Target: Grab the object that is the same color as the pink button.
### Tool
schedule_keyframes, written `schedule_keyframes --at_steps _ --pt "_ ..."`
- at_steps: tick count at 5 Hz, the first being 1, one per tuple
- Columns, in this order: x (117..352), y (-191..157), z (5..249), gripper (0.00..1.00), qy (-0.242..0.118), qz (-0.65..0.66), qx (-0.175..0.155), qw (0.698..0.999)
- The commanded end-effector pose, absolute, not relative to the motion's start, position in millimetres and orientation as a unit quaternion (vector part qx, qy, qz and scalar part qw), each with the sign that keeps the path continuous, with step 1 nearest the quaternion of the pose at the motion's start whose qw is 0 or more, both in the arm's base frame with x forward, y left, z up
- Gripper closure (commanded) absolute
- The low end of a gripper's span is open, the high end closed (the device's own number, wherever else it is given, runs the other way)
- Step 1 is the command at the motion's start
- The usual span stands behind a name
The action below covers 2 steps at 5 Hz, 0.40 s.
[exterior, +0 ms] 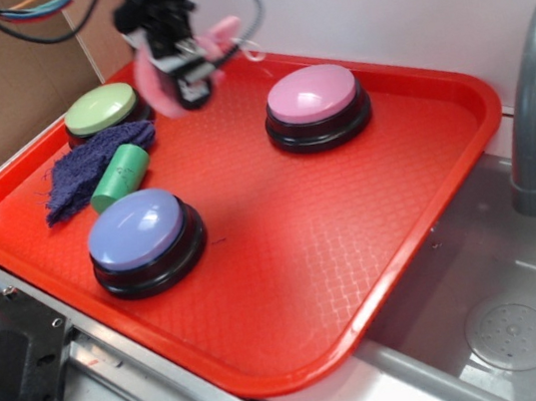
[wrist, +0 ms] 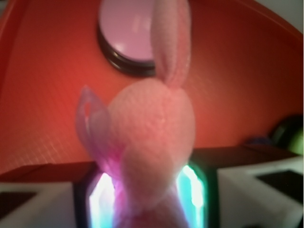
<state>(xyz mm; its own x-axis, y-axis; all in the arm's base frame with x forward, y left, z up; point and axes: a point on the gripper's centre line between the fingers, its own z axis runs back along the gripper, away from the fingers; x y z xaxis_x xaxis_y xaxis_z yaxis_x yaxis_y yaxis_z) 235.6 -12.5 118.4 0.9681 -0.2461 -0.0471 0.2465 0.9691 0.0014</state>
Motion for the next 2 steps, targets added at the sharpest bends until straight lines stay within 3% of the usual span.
schedule_keyframes --at_steps 1,2 --pt "218.4 29.7 144.3 1.00 -0.005 -0.019 0.014 1.000" --pt "218.1 26.9 148.4 1.00 0.017 -0.013 0.025 0.999"
